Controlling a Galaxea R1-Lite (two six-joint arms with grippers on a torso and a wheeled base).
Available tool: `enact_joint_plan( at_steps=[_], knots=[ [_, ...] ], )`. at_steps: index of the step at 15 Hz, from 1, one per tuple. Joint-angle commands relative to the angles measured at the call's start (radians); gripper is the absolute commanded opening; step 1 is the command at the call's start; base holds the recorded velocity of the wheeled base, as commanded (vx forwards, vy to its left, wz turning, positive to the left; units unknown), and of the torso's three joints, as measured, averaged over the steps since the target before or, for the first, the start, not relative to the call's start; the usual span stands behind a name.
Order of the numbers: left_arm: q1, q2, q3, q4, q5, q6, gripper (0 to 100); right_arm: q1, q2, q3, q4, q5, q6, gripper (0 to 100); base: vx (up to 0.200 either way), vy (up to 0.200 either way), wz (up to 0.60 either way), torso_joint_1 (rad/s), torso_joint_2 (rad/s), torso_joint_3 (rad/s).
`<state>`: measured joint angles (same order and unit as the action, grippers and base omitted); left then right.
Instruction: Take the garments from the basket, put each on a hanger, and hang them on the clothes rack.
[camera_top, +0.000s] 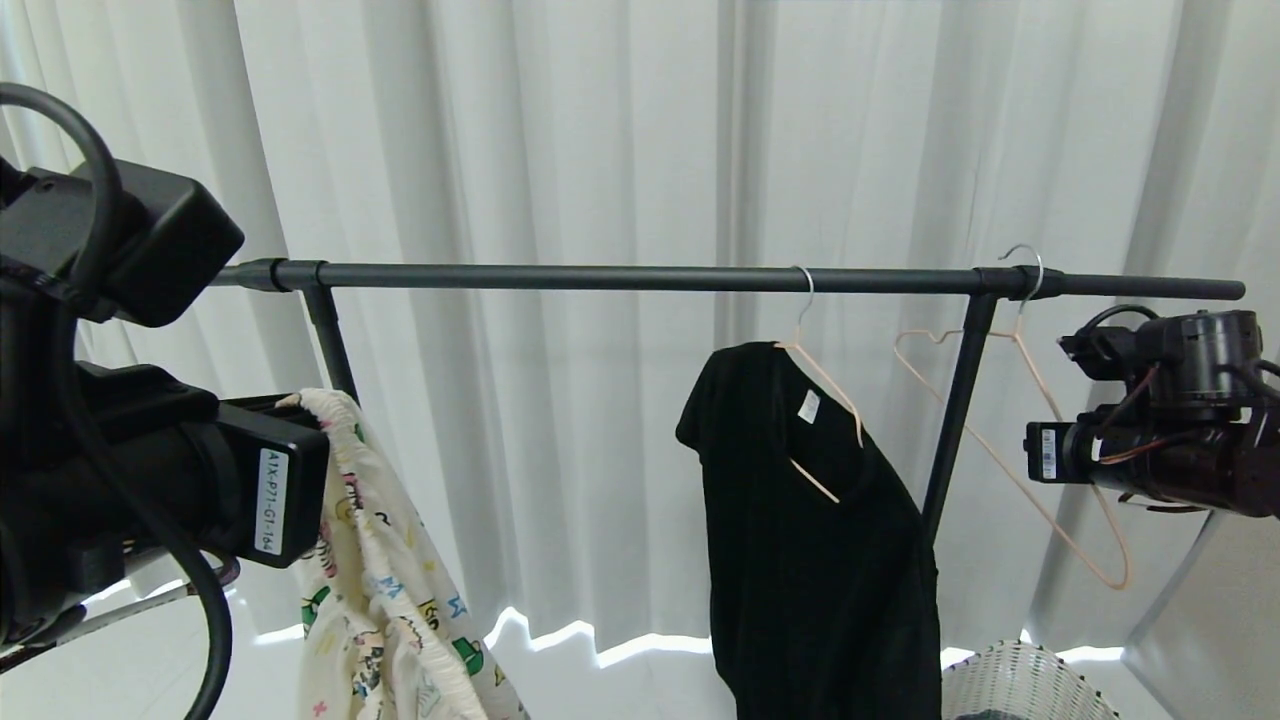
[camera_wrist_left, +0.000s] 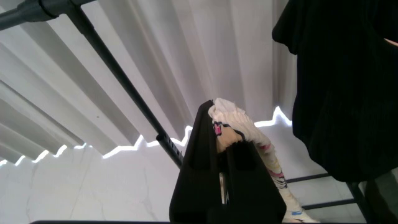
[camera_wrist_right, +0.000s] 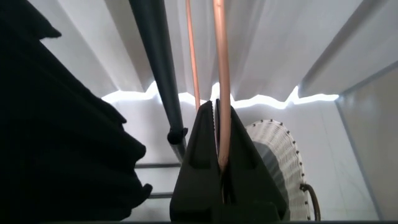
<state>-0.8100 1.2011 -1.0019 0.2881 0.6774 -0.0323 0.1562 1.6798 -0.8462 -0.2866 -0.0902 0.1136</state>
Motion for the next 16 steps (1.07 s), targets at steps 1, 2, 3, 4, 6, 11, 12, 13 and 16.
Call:
enact_joint_plan(
  at_steps=[1,2,3,4,6,11,12,13,16],
  knots=[
    [0.000,0.000,-0.001,-0.001,0.001,0.000,0,0.002,-0.043,0.012,-0.005,0.001,0.000,0,0.000,0.000,0.00,0.000,0.00,0.000],
    [0.000,0.000,-0.001,-0.001,0.001,0.000,0,0.000,-0.060,0.016,-0.008,0.000,0.001,0,0.000,0.000,0.00,0.000,0.00,0.000],
    [0.000,-0.001,-0.001,-0.001,0.001,0.000,0,0.002,-0.078,0.035,-0.008,0.000,0.003,0,0.000,0.000,0.00,0.000,0.00,0.000],
    [-0.001,-0.001,-0.001,-0.001,0.001,0.000,0,0.002,-0.097,0.055,-0.008,0.001,0.003,0,0.000,0.000,0.00,0.000,0.00,0.000],
    [-0.001,-0.003,-0.001,-0.004,0.001,0.000,0,0.002,-0.146,0.111,-0.008,0.000,0.003,0,0.000,0.000,0.00,0.000,0.00,0.000],
    [-0.001,-0.005,-0.006,-0.006,0.001,0.012,0,0.002,-0.252,0.187,-0.014,0.001,-0.002,0,0.000,0.000,0.00,0.000,0.00,0.000],
    [-0.001,-0.008,-0.007,-0.006,0.001,0.029,0,0.002,-0.272,0.205,-0.014,0.001,-0.003,0,-0.200,0.000,0.00,-0.002,0.01,0.002],
    [-0.001,-0.008,-0.007,-0.012,0.001,0.035,0,0.002,-0.293,0.226,-0.013,0.001,-0.005,0,-0.200,0.000,0.00,0.002,0.00,-0.002],
    [-0.001,-0.006,-0.004,-0.018,0.001,0.035,0,0.011,-0.359,0.289,-0.009,-0.003,-0.011,0,-0.200,0.000,0.00,0.006,0.01,0.004]
  ],
)
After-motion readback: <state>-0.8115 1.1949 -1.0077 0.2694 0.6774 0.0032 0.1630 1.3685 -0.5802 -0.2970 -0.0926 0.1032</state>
